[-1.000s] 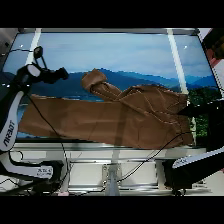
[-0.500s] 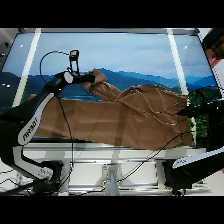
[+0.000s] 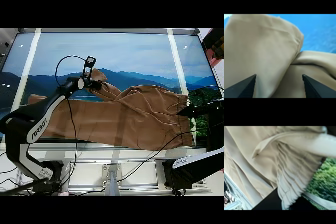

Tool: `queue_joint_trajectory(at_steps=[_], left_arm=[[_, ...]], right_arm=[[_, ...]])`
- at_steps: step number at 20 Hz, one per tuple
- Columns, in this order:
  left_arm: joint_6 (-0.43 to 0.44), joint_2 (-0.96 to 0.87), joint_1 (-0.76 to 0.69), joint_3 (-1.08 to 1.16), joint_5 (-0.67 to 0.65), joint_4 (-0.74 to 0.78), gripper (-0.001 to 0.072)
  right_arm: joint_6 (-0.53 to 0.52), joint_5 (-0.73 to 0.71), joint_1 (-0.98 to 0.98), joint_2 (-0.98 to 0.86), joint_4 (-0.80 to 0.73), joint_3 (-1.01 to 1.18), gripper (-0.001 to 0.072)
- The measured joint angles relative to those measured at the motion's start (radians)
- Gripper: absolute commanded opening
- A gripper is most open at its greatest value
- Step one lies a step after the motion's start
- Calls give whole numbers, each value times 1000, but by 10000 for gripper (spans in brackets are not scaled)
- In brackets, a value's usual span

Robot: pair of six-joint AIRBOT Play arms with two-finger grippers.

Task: Fold the clothes and pants, and hang the long-sleeved shirts on hangers.

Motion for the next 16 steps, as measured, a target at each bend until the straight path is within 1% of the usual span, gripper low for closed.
queue_joint_trajectory(at_steps=[2,4,7,11,16], left_arm=[[0,-21,-4,0,24,16,459],[0,-35,-6,2,59,23,347],[-5,-43,-2,7,89,30,18],[-49,-34,1,47,119,33,16],[-71,50,26,115,153,41,15]], right_arm=[[0,1,0,0,0,0,30],[1,3,0,0,0,0,30],[2,12,0,0,0,0,30],[3,24,0,4,-1,1,30],[14,30,0,8,0,1,30]])
